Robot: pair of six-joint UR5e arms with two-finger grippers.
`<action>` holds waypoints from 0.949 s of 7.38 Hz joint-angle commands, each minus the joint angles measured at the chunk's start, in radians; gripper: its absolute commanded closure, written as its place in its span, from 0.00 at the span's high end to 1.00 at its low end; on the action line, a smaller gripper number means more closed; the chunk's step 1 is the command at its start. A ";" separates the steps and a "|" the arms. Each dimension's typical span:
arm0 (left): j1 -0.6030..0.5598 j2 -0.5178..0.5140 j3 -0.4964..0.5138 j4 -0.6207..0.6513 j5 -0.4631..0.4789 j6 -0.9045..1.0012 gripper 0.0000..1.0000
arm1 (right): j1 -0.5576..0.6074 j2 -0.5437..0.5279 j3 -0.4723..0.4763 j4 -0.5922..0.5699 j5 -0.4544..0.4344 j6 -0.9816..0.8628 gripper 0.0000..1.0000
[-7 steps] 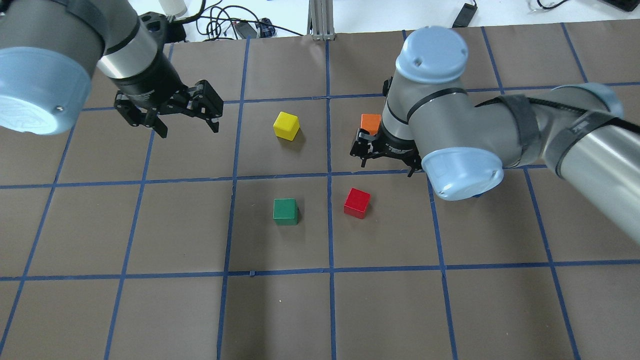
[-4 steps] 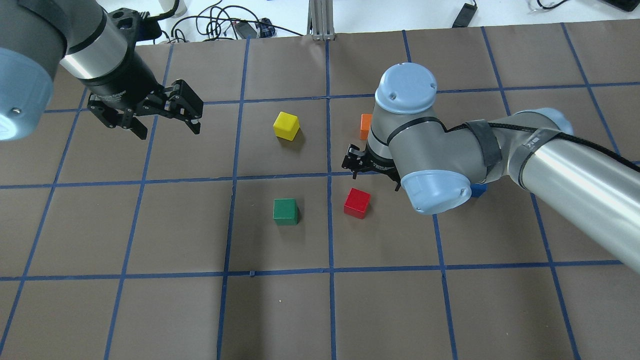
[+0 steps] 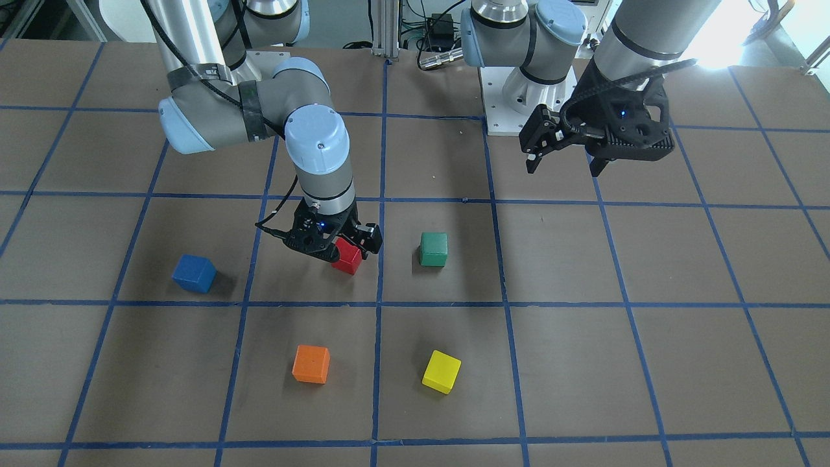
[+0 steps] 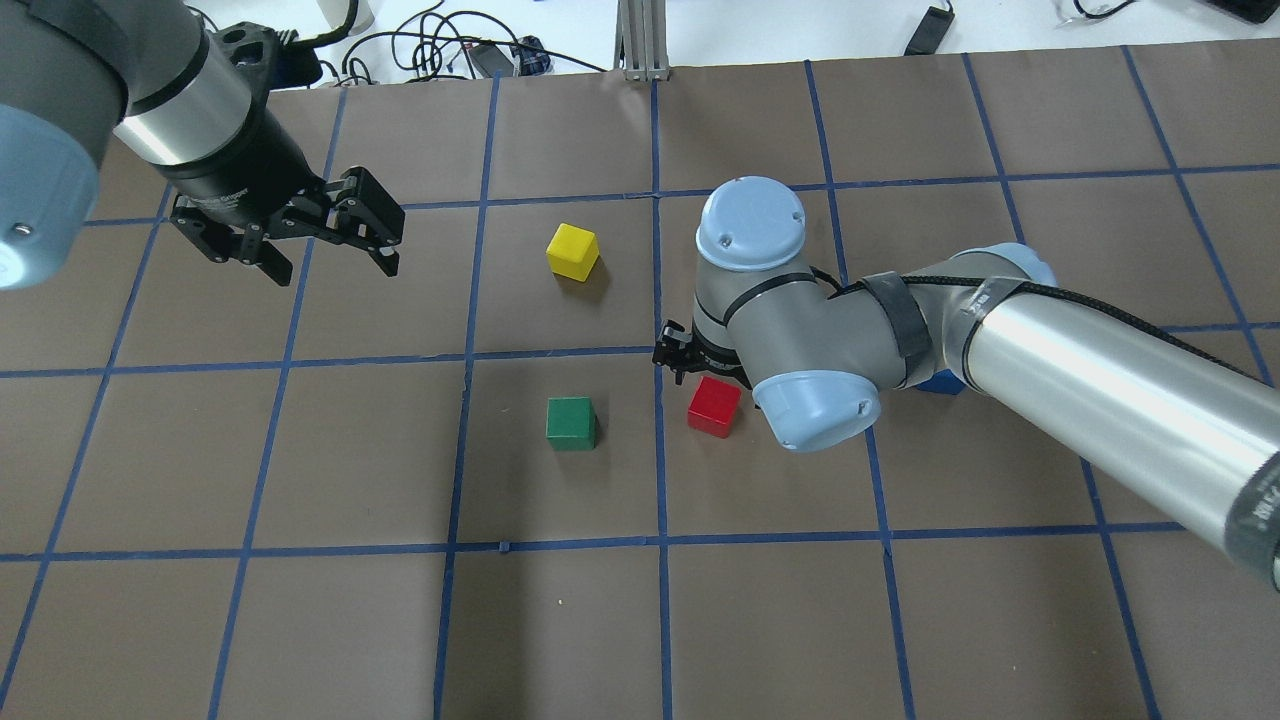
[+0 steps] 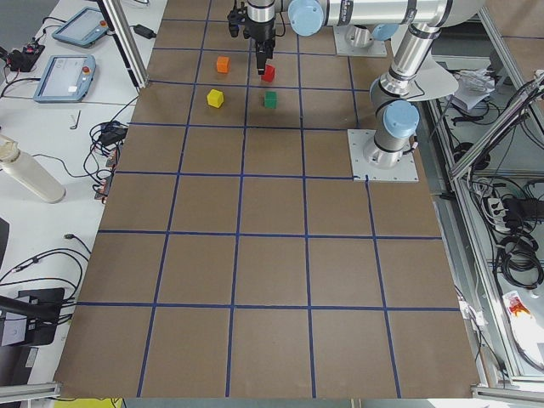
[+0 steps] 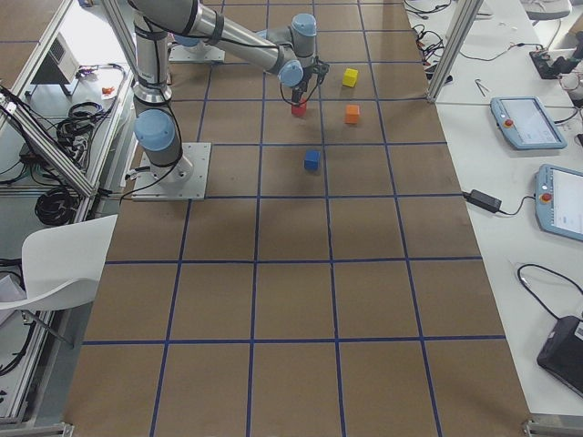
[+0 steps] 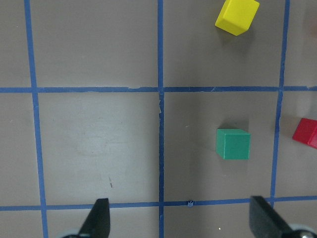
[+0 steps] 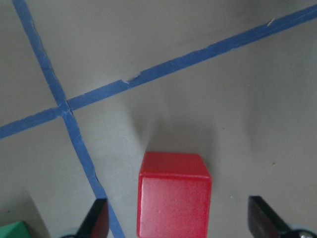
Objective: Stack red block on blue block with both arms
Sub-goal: 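Lower the right gripper and grasp the red cube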
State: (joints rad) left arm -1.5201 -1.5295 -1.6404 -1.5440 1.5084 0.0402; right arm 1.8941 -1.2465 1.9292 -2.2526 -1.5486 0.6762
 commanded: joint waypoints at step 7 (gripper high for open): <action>0.000 -0.006 -0.002 0.004 -0.002 0.006 1.00 | -0.012 -0.006 0.001 -0.013 -0.043 -0.081 0.30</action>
State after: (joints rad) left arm -1.5202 -1.5351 -1.6431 -1.5391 1.5051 0.0460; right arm 1.8916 -1.2225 1.9446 -2.2875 -1.5718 0.6271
